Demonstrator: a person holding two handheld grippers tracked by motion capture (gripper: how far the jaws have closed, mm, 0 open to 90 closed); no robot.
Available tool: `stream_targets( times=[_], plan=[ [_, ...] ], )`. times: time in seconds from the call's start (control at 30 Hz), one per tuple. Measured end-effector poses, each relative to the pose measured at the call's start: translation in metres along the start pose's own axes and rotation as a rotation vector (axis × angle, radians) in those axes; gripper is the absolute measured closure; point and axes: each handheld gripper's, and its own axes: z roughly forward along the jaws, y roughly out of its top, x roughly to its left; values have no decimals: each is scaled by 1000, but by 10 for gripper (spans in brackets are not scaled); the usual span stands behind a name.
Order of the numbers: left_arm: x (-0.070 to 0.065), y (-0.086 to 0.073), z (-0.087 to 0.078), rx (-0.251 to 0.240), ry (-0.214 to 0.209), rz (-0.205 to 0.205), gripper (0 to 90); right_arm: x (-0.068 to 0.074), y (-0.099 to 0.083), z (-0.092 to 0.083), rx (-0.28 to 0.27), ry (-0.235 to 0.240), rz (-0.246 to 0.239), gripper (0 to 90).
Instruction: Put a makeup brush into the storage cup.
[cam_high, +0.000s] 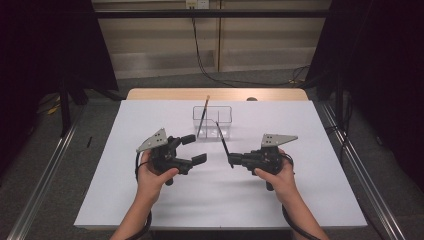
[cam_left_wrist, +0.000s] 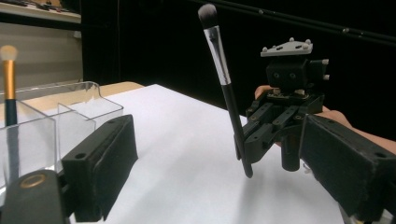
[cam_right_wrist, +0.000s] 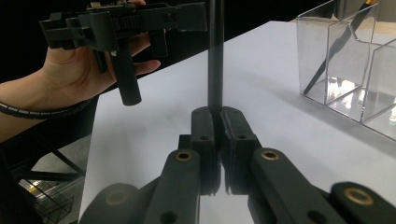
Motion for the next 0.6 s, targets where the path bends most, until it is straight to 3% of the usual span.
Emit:
stream_targets(
  times=[0.13, 0.2, 0.37, 0.6],
  plan=[
    [-2, 2, 6, 3, 8, 19, 177, 1, 0, 1, -2, 1, -4, 844],
    [-2, 2, 9, 17, -2, 5, 264, 1, -1, 1, -4, 3, -2, 844],
    [-3, 3, 18, 37, -24, -5, 356, 2, -3, 3, -2, 9, -1, 844],
    [-4, 3, 28, 24, -34, -16, 422, 3, -2, 5, -1, 10, -6, 844]
  ],
)
